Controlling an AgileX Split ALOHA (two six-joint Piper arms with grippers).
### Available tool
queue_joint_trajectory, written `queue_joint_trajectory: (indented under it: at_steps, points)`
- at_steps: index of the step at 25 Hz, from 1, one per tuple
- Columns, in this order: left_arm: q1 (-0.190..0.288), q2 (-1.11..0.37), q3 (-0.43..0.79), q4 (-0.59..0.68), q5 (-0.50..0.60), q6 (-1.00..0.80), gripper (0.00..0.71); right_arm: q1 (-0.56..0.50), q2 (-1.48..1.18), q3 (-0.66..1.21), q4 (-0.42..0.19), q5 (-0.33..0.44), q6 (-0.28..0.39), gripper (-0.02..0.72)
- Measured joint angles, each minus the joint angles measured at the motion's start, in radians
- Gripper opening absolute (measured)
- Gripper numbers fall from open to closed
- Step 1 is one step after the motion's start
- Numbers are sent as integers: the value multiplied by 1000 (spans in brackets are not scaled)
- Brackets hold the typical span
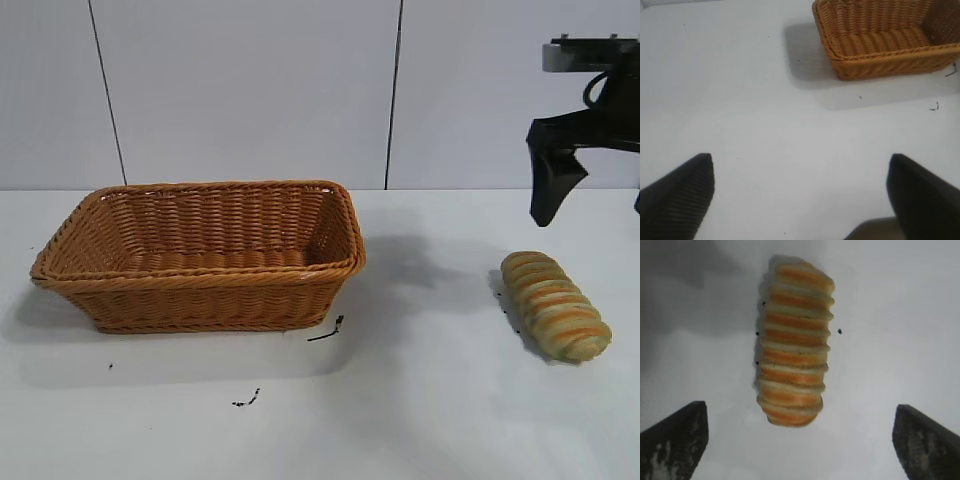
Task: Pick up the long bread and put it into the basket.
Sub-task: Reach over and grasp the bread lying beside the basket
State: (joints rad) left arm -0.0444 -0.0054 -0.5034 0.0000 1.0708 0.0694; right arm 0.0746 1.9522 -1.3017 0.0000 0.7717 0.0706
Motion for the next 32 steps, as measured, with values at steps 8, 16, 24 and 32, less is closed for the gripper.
queue_joint_trajectory:
  at_steps: [8,16,24,32]
  points:
    - [0,0,0,0,0,0,696,0,121,0,7,-93,-16,693]
    - [0,0,0,0,0,0,696,0,160,-15,13,-104,-30,693]
    - [0,0,0,0,0,0,696,0,160,-17,13,-79,-30,436]
    - [0,0,0,0,0,0,696,-3,124,-20,-13,-56,-30,157]
